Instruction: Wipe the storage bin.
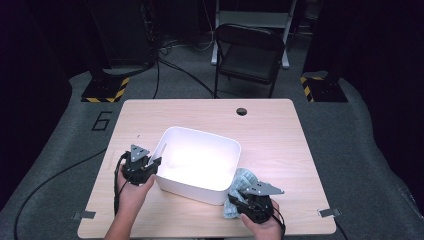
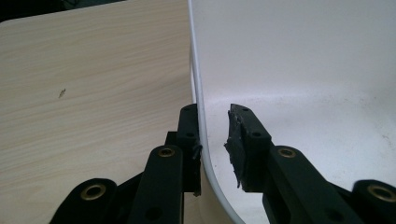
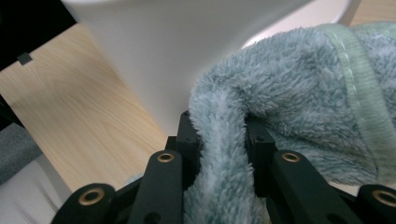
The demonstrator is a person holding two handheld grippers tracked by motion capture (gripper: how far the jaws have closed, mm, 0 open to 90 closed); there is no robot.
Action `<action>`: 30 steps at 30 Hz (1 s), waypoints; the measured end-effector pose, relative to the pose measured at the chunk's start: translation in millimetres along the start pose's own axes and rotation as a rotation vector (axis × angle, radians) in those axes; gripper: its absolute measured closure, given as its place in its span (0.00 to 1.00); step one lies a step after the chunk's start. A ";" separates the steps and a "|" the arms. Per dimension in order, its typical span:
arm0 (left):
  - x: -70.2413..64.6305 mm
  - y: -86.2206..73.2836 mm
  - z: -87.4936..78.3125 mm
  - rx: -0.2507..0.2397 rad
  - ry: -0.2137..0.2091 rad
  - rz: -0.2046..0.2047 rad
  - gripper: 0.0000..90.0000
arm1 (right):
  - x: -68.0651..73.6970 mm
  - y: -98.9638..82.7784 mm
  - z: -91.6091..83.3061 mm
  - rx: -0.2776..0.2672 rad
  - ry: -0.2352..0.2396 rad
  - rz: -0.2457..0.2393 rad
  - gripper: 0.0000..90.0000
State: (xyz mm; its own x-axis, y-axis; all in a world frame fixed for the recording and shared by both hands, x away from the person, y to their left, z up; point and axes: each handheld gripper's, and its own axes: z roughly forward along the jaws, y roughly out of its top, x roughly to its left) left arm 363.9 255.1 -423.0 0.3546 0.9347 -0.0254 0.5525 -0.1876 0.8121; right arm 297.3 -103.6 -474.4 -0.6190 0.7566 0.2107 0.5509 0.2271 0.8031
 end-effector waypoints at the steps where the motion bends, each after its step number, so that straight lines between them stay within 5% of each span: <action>1: 0.1 -0.2 -0.6 0.003 -0.003 -0.002 0.82 | -1.4 -2.3 3.4 0.016 0.002 0.008 0.81; 6: 1.7 -2.9 -3.2 -0.002 -0.014 -0.018 0.79 | -8.3 -15.9 21.1 0.086 0.001 0.040 0.81; 16: 6.7 -9.3 -13.0 0.003 -0.052 -0.036 0.75 | -11.3 -15.4 24.4 0.072 -0.009 0.060 0.81; 25: 6.9 -11.4 -14.0 -0.013 -0.057 -0.060 0.71 | -14.9 -3.5 17.8 0.017 -0.009 0.081 0.81; 30: 5.9 -11.6 -14.2 -0.007 -0.058 -0.051 0.69 | -8.7 9.8 1.7 -0.037 -0.003 0.052 0.81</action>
State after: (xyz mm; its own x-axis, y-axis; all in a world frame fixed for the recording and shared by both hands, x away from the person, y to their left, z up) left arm 348.9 267.0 -424.4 0.3694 0.9238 -0.1010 0.5663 -0.1376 0.8126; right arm 309.1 -107.0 -469.3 -0.5883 0.7688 0.2509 0.5610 0.1645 0.8113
